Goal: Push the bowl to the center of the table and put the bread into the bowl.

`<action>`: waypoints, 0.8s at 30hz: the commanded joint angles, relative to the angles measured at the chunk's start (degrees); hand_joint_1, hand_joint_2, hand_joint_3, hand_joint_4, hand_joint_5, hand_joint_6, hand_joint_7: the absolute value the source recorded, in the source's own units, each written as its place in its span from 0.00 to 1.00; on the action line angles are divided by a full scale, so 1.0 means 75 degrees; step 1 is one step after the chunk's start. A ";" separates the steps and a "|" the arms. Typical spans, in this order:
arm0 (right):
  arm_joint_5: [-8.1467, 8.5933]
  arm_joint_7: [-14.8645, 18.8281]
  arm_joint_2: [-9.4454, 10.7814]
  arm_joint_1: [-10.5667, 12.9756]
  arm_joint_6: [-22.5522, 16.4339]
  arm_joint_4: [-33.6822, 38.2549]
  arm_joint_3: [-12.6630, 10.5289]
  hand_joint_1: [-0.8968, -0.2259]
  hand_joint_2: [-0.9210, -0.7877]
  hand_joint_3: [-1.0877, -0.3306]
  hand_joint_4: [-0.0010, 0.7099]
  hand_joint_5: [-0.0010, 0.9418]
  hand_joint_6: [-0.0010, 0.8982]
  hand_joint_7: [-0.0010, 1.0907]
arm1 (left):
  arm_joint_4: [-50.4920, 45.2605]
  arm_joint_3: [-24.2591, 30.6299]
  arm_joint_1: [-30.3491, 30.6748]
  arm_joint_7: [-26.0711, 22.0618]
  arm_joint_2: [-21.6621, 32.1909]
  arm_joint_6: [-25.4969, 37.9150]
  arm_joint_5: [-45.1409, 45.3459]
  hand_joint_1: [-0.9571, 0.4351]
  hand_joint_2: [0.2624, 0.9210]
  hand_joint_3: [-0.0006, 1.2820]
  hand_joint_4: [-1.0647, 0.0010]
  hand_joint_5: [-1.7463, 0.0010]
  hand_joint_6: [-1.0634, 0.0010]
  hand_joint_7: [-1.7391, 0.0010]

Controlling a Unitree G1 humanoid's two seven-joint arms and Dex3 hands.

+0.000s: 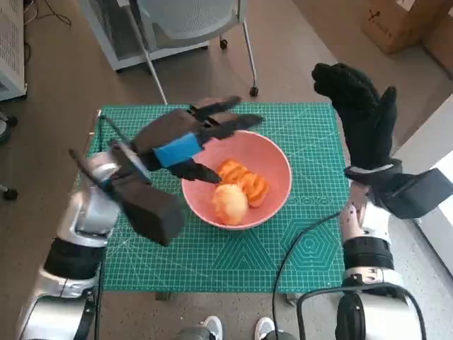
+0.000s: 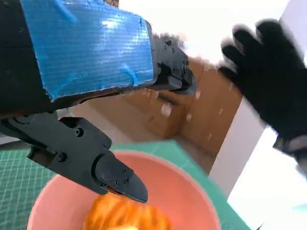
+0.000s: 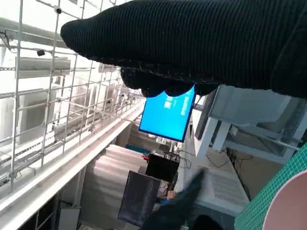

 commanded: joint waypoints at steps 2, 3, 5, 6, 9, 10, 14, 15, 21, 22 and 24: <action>-0.0049 -0.0064 -0.0067 0.0001 0.0117 0.0052 0.0024 0.51 0.00 0.67 0.51 0.01 0.57 0.01 | 0.0107 0.0940 0.0224 -0.0123 0.0036 -0.0446 -0.1559 0.45 0.75 0.00 0.83 1.00 0.74 0.88; -0.0055 -0.0070 -0.0076 -0.0017 0.0117 0.0058 0.0025 0.51 0.00 0.67 0.52 0.01 0.57 0.01 | 0.0144 0.1055 0.0232 -0.0175 0.0009 -0.0476 -0.1810 0.45 0.76 0.00 0.84 1.00 0.74 0.88; -0.0077 -0.0095 -0.0095 -0.0057 0.0104 0.0059 0.0030 0.51 0.00 0.67 0.52 0.01 0.57 0.01 | 0.0076 0.1404 0.0277 -0.0304 -0.0155 -0.0318 -0.2619 0.45 0.77 0.01 0.84 1.00 0.76 0.86; -0.0099 -0.0120 -0.0103 -0.0078 0.0090 0.0059 0.0036 0.52 0.00 0.67 0.51 0.01 0.57 0.01 | -0.0039 0.1564 0.0302 -0.0340 -0.0265 -0.0153 -0.3039 0.45 0.77 0.01 0.84 1.00 0.80 0.81; -0.0149 -0.0180 -0.0122 -0.0129 0.0064 0.0061 0.0053 0.53 0.00 0.67 0.52 0.01 0.57 0.01 | -0.0262 0.1867 0.0352 -0.0382 -0.0482 0.0122 -0.3868 0.46 0.80 0.01 0.86 1.00 0.93 0.66; -0.0181 -0.0218 -0.0125 -0.0148 0.0045 0.0058 0.0067 0.53 0.00 0.67 0.52 0.01 0.58 0.01 | -0.0234 0.2015 0.0390 -0.0415 -0.0591 0.0158 -0.4219 0.46 0.81 0.02 0.86 1.00 0.96 0.63; -0.0266 -0.0333 -0.0123 -0.0208 0.0016 0.0045 0.0125 0.52 0.00 0.66 0.52 0.00 0.58 0.01 | -0.0052 0.2499 0.0546 -0.0518 -0.0921 0.0278 -0.5223 0.41 0.84 0.03 0.85 0.99 0.99 0.60; -0.0273 -0.0343 -0.0120 -0.0228 0.0020 0.0051 0.0135 0.51 0.00 0.66 0.51 0.00 0.58 0.01 | -0.0058 0.2597 0.0610 -0.0525 -0.0975 0.0285 -0.5385 0.40 0.85 0.03 0.84 0.99 0.98 0.60; -0.0258 -0.0340 -0.0079 -0.0252 0.0088 0.0019 0.0183 0.50 0.00 0.65 0.52 0.00 0.58 0.01 | -0.0132 0.2830 0.0802 -0.0641 -0.0928 0.0265 -0.5577 0.37 0.87 0.02 0.82 0.99 0.92 0.64; -0.0250 -0.0329 -0.0074 -0.0249 0.0103 0.0005 0.0191 0.50 0.00 0.65 0.52 0.00 0.58 0.01 | -0.0133 0.2853 0.0822 -0.0666 -0.0910 0.0265 -0.5586 0.37 0.87 0.02 0.82 0.99 0.92 0.64; -0.0251 -0.0328 -0.0064 -0.0239 0.0128 -0.0038 0.0215 0.50 0.00 0.65 0.52 0.00 0.58 0.01 | -0.0193 0.2895 0.0877 -0.0681 -0.0921 0.0336 -0.5647 0.36 0.88 0.01 0.82 0.99 0.91 0.64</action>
